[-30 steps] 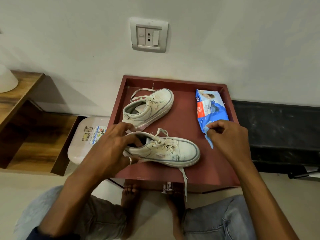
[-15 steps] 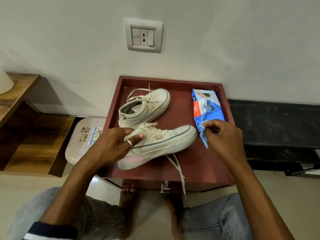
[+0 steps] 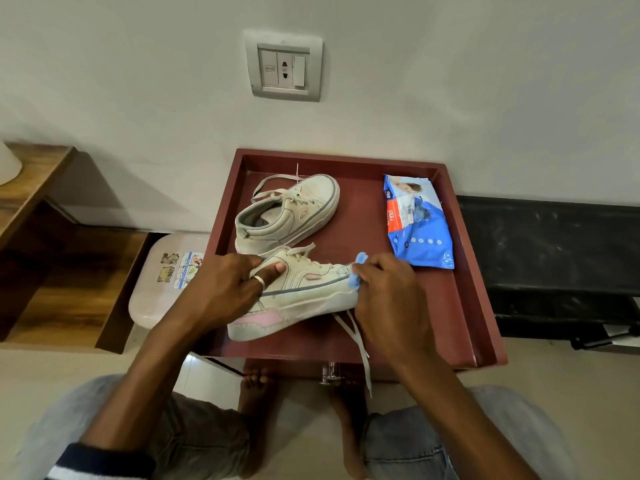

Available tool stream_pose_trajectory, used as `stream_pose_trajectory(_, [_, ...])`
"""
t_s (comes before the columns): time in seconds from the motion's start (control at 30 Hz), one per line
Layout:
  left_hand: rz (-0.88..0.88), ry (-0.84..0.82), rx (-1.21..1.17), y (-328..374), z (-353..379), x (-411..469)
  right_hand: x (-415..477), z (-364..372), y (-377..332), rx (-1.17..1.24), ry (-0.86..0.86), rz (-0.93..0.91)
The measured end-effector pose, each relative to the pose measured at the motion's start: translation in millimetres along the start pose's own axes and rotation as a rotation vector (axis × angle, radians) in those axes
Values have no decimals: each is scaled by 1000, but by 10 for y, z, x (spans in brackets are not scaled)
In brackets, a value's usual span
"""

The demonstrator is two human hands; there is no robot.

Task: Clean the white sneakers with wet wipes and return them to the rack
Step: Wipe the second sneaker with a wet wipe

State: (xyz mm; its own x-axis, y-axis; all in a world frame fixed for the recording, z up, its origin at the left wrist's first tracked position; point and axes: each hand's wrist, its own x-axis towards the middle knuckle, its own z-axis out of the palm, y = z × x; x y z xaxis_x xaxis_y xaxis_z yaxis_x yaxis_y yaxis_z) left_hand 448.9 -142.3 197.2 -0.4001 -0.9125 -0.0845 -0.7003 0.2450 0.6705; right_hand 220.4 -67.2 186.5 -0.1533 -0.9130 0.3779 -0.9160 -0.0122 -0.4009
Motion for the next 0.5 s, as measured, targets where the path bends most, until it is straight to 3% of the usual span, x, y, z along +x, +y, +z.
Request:
stream_pose_trajectory(0.23, [4,-16,-29,-15,11,13,-108,49,-101,40,-53,-173])
stream_pose_trajectory(0.5, [-11,1,6,7,8,28,226,-104,375,176,4,216])
